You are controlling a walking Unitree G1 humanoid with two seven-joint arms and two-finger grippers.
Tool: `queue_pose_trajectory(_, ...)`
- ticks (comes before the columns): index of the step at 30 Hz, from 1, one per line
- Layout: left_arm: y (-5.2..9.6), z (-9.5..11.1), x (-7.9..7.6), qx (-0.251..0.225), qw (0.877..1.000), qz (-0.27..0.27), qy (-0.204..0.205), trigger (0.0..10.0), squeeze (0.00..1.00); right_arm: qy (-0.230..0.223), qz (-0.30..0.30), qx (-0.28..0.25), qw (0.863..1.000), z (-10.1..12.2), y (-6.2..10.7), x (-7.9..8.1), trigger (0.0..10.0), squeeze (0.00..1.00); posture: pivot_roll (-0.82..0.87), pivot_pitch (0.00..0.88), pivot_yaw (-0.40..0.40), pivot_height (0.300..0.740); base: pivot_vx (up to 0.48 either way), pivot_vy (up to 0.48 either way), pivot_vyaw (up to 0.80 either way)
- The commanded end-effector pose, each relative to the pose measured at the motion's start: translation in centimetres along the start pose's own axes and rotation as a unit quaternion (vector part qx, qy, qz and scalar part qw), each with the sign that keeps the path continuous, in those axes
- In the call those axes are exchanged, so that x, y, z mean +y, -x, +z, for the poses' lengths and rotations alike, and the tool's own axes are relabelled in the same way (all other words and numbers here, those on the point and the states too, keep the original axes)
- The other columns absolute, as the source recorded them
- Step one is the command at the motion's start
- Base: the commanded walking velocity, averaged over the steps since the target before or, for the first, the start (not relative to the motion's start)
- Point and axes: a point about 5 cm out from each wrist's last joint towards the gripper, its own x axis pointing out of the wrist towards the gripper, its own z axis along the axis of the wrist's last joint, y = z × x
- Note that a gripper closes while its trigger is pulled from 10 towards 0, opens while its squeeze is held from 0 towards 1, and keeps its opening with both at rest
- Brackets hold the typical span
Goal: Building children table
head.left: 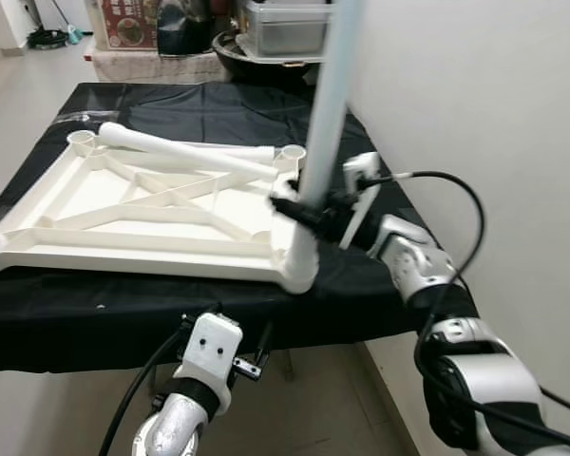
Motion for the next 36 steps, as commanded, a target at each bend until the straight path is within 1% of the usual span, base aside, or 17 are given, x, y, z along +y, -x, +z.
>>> queue_pose_trajectory(1,0.3,0.1,-0.3,0.001,1.0,-0.004,0.004,10.0,0.0,0.003,0.04,0.034,0.999,-0.7,-0.9,0.6,10.0,0.0,0.17,0.134,-0.091,0.74,0.0,0.0,0.0)
queue_pose_trajectory(4,0.4,0.2,-0.3,-0.003,1.0,-0.004,0.003,10.0,0.0,0.01,0.043,0.046,0.998,-0.8,-1.0,0.6,10.0,0.0,0.17,0.145,-0.093,0.74,0.0,0.0,0.0)
queue_pose_trajectory(5,0.6,0.4,-0.3,-0.008,1.0,-0.005,0.002,10.0,0.0,0.021,0.036,0.061,0.997,-1.0,-1.2,0.5,0.0,0.0,0.17,0.149,-0.091,0.74,0.0,0.0,0.0)
queue_pose_trajectory(15,1.1,1.4,-0.3,-0.043,0.999,-0.002,-0.001,10.0,0.0,0.067,-0.128,0.059,0.988,-0.7,-0.7,-1.5,0.0,0.0,0.16,0.146,-0.088,0.74,0.0,0.0,0.0)
queue_pose_trajectory(16,1.1,1.3,-0.3,-0.042,0.999,-0.001,-0.002,10.0,0.0,0.061,-0.181,0.045,0.981,-0.7,-0.3,-2.0,0.0,0.0,0.15,0.142,-0.087,0.74,0.0,0.0,0.0)
queue_pose_trajectory(17,1.0,1.3,-0.3,-0.042,0.999,-0.001,-0.002,10.0,0.0,0.046,-0.254,0.028,0.966,-0.7,0.4,-2.8,0.0,0.0,0.15,0.14,-0.087,0.74,0.0,0.0,0.0)
queue_pose_trajectory(19,0.8,1.2,-0.2,-0.041,0.999,-0.001,-0.003,10.0,0.0,0.02,-0.402,0.003,0.915,-1.1,1.9,-4.0,0.0,0.0,0.14,0.136,-0.085,0.74,0.0,0.0,0.0)
queue_pose_trajectory(22,0.8,1.2,-0.2,-0.041,0.999,-0.001,-0.003,10.0,0.0,0.018,-0.437,-0.001,0.899,-1.3,2.3,-4.2,0.0,0.0,0.14,0.136,-0.085,0.74,0.0,0.0,0.0)
queue_pose_trajectory(25,0.6,1.1,-0.1,-0.039,0.999,-0.002,-0.004,10.0,0.0,-0.018,-0.595,-0.043,0.802,-3.0,3.3,-4.1,0.0,0.0,0.13,0.132,-0.076,0.74,0.0,0.0,0.0)
queue_pose_trajectory(27,0.5,1.1,-0.1,-0.039,0.999,-0.002,-0.005,10.0,0.0,-0.04,-0.652,-0.06,0.755,-4.0,3.1,-3.4,0.0,0.0,0.13,0.129,-0.075,0.74,0.0,0.0,0.0)
queue_pose_trajectory(28,0.5,1.1,-0.1,-0.039,0.999,-0.002,-0.005,10.0,0.0,-0.04,-0.652,-0.06,0.755,-4.0,3.1,-3.4,0.0,0.0,0.13,0.129,-0.075,0.74,0.0,0.0,0.0)
queue_pose_trajectory(29,0.4,1.1,-0.1,-0.039,0.999,-0.001,-0.005,10.0,0.0,-0.059,-0.675,-0.07,0.733,-4.6,2.4,-2.8,0.0,0.0,0.13,0.126,-0.076,0.74,0.0,0.0,0.0)
queue_pose_trajectory(30,0.4,1.1,-0.1,-0.039,0.999,-0.001,-0.005,10.0,0.0,-0.059,-0.675,-0.07,0.733,-4.6,2.4,-2.8,0.0,0.0,0.13,0.126,-0.076,0.74,0.0,0.0,0.0)
queue_pose_trajectory(31,0.4,1.0,-0.1,-0.038,0.999,-0.002,-0.006,10.0,0.0,-0.081,-0.703,-0.084,0.702,-5.4,0.8,-1.7,0.0,0.0,0.13,0.128,-0.076,0.74,0.0,0.0,0.0)
queue_pose_trajectory(33,0.4,1.0,-0.1,-0.038,0.999,-0.002,-0.006,10.0,0.0,-0.081,-0.703,-0.084,0.702,-5.4,0.8,-1.7,0.0,0.0,0.13,0.128,-0.076,0.74,0.0,0.0,0.0)
queue_pose_trajectory(34,0.4,1.0,-0.1,-0.038,0.999,-0.001,-0.007,10.0,0.0,-0.095,-0.711,-0.087,0.691,-5.6,-0.1,-1.2,0.0,0.0,0.14,0.126,-0.081,0.74,0.0,0.0,0.0)
queue_pose_trajectory(36,0.4,1.0,0.0,-0.037,0.999,0.0,-0.008,10.0,0.0,-0.106,-0.697,-0.09,0.703,-5.7,-2.2,-0.4,0.0,0.0,0.14,0.126,-0.083,0.74,0.0,0.0,0.0)
